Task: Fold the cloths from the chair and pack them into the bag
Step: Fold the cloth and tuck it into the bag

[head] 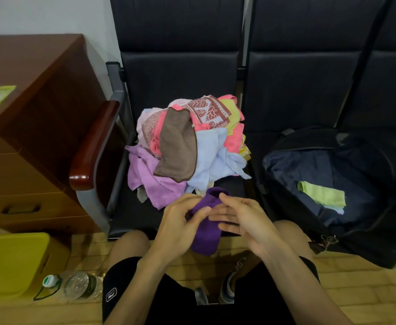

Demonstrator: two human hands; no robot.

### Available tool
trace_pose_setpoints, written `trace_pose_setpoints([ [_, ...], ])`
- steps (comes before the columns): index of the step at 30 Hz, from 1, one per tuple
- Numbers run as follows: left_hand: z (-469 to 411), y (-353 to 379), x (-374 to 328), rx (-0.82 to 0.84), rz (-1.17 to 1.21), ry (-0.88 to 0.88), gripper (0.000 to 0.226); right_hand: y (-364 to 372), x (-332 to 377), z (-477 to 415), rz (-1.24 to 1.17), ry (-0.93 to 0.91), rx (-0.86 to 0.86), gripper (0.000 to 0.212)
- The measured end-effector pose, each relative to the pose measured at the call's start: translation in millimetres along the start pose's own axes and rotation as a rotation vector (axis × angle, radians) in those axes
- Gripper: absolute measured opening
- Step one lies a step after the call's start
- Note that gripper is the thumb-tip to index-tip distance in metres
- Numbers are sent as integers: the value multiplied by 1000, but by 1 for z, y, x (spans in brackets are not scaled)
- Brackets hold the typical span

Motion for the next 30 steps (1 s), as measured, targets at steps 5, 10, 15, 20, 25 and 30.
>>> trace_pose_setpoints([
  [5, -13, 1, -6, 101, 232, -112, 11, -20, -2, 5, -6, -91, -61, 23],
  [10, -21, 8, -31, 317, 340, -76, 31, -32, -13, -3, 121, -108, -25, 39],
  [15, -22, 15, -38, 445, 352, -81, 47, -6, -17, -12, -111, -28, 317, 40],
  [20, -25, -3, -34, 313, 230, -90, 37, -25, 16, -22, -12, -234, 124, 17],
  [25, -22, -20, -12, 80, 213, -181, 43, -32, 76, 1, 183, -538, 41, 24],
  [30, -19, 2, 7, 229, 431, -289, 17, -45, 83, 11, 234, -612, -120, 24],
])
Point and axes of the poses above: each hand's wrist, its own z-axis away from the middle knuckle, its own y-axis out of the palm, x = y × z, the point moved 10 cm from there along -z, towards the middle knuckle, and after that the axes turned 5 degrees about -y, right-handed, at the moved point
